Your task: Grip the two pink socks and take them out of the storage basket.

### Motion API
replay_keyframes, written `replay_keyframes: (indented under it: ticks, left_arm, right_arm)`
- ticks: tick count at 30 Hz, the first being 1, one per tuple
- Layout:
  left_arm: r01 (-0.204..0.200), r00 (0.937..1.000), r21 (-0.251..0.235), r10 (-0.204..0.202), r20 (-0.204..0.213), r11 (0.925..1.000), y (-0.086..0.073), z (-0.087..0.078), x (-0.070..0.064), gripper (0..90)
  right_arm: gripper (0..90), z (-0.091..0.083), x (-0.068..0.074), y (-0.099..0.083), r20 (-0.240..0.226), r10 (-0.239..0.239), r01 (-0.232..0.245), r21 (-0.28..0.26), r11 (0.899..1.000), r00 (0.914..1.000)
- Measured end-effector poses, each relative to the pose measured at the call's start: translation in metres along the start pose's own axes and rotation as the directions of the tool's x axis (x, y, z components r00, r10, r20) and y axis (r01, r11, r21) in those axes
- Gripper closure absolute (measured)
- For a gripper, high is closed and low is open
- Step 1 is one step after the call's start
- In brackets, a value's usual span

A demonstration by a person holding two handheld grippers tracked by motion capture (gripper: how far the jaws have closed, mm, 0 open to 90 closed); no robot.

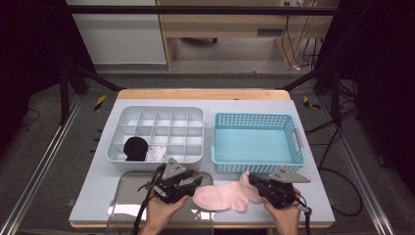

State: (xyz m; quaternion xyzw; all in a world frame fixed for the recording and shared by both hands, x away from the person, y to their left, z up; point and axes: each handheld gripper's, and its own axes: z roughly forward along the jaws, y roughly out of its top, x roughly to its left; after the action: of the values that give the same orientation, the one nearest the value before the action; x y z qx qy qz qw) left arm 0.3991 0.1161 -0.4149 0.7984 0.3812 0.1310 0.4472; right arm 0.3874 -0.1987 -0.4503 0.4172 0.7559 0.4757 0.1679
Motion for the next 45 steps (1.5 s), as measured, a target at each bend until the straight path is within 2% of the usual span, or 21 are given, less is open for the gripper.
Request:
replay_keyframes:
  ticks: [5,9,12,17,22,26,29,32,35,40,45]
  left_arm:
    - [-0.011,0.9999,0.009,0.011,0.012,0.9999,0.002,0.005,-0.006,56.5]
    - [-0.016,0.9996,0.017,0.016,0.024,0.9997,0.006,0.01,-0.012,55.8]
    - [-0.029,0.9991,0.024,0.029,0.031,0.9993,0.011,0.016,-0.017,54.6]
    - [-0.032,0.9986,0.031,0.031,0.044,0.999,0.017,0.024,-0.027,52.7]
    - [-0.042,0.998,0.04,0.04,0.049,0.9983,0.022,0.031,-0.031,52.0]
    - [-0.046,0.9976,0.041,0.044,0.054,0.9981,0.025,0.034,-0.034,52.0]
    - [-0.048,0.9973,0.043,0.046,0.058,0.9979,0.027,0.036,-0.035,52.0]
    - [-0.049,0.9973,0.047,0.046,0.057,0.9977,0.028,0.039,-0.036,52.2]
    - [-0.05,0.9973,0.053,0.047,0.057,0.9974,0.029,0.043,-0.037,52.5]
    - [-0.05,0.9965,0.067,0.046,0.07,0.9965,0.029,0.051,-0.043,52.5]
    - [-0.062,0.9942,0.08,0.054,0.093,0.9949,0.029,0.061,-0.055,51.8]
  right_arm:
    - [84.3,0.012,0.015,-0.018,-0.086,0.011,-0.004,0.08,0.997,0.9962]
    - [81.0,0.013,0.021,-0.027,-0.124,0.024,-0.007,0.137,0.991,0.992]
    - [77.1,0.015,0.023,-0.032,-0.132,0.005,0.018,0.169,0.986,0.9913]
    - [71.0,0.013,0.023,-0.033,-0.138,0.024,0.0,0.169,0.986,0.9901]
    - [69.0,-0.001,0.019,-0.023,-0.122,0.033,-0.022,0.087,0.996,0.992]
    - [76.8,-0.015,0.007,-0.013,-0.084,0.058,-0.057,0.012,0.998,0.9948]
    - [83.6,-0.017,-0.001,-0.01,-0.064,0.079,-0.079,-0.002,0.997,0.9948]
    - [89.5,-0.013,-0.008,-0.009,-0.034,0.097,-0.097,0.011,0.995,0.9947]
    - [90.0,-0.003,-0.01,-0.012,-0.006,0.089,-0.088,0.075,0.993,0.996]
    - [90.0,0.004,-0.005,-0.026,-0.023,0.082,-0.077,0.175,0.982,0.9964]
    - [90.0,0.002,0.003,-0.037,-0.04,0.059,-0.05,0.199,0.979,0.9975]
